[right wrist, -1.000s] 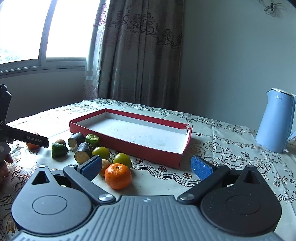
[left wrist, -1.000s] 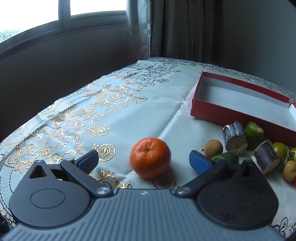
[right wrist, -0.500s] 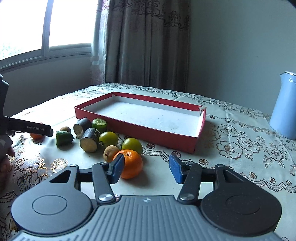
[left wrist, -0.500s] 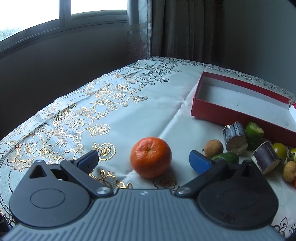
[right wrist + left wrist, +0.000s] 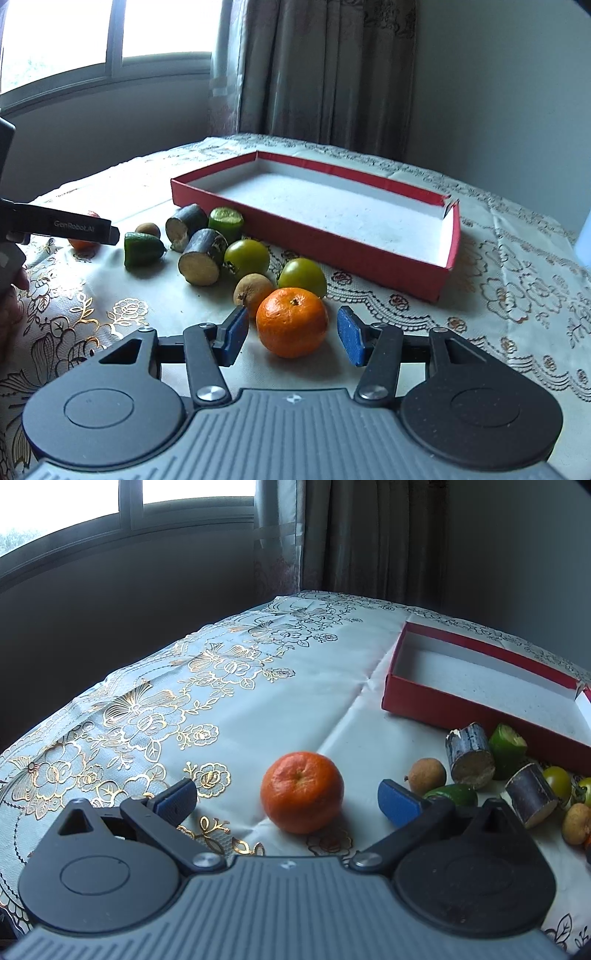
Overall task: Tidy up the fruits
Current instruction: 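Close the right gripper on the mandarin orange, then carry the orange into the red box and open the right gripper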
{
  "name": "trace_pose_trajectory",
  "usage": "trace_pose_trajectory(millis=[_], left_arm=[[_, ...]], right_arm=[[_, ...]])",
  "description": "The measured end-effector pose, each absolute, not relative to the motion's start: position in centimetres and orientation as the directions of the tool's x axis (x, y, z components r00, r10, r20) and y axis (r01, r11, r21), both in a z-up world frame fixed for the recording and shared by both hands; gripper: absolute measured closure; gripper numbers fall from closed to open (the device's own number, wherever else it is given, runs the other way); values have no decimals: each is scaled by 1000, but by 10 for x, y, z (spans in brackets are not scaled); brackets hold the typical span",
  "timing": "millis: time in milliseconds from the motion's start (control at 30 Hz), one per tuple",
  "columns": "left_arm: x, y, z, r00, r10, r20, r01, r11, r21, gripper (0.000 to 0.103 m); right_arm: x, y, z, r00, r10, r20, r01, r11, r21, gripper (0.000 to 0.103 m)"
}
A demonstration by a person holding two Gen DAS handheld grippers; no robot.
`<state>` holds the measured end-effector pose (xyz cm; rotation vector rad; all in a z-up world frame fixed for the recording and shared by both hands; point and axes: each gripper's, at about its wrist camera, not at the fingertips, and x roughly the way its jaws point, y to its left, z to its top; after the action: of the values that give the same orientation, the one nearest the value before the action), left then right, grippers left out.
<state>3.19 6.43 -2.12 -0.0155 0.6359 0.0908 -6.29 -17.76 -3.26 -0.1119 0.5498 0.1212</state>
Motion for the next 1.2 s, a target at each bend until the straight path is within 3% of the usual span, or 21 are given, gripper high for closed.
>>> trace_pose_trajectory(millis=[33, 67, 400, 700, 900, 1200], left_arm=[[32, 64, -21, 801, 79, -594, -89, 996, 12, 0], [32, 65, -21, 801, 78, -594, -89, 996, 11, 0], [31, 60, -22, 795, 33, -606, -28, 999, 17, 0], [28, 43, -24, 792, 47, -609, 30, 993, 115, 0], [35, 60, -26, 760, -29, -649, 42, 999, 4, 0], [34, 59, -26, 762, -30, -647, 45, 999, 6, 0]], right_arm=[[-62, -178, -33, 843, 89, -531, -147, 987, -67, 60], [-61, -179, -33, 840, 91, -535, -146, 987, -61, 60], [-60, -184, -34, 840, 104, -533, -142, 989, -30, 61], [-60, -184, -34, 840, 108, -531, -139, 990, -17, 61], [-62, -190, -33, 850, 115, -514, -124, 992, 16, 61], [-69, -194, -18, 879, 95, -467, -100, 995, 15, 61]])
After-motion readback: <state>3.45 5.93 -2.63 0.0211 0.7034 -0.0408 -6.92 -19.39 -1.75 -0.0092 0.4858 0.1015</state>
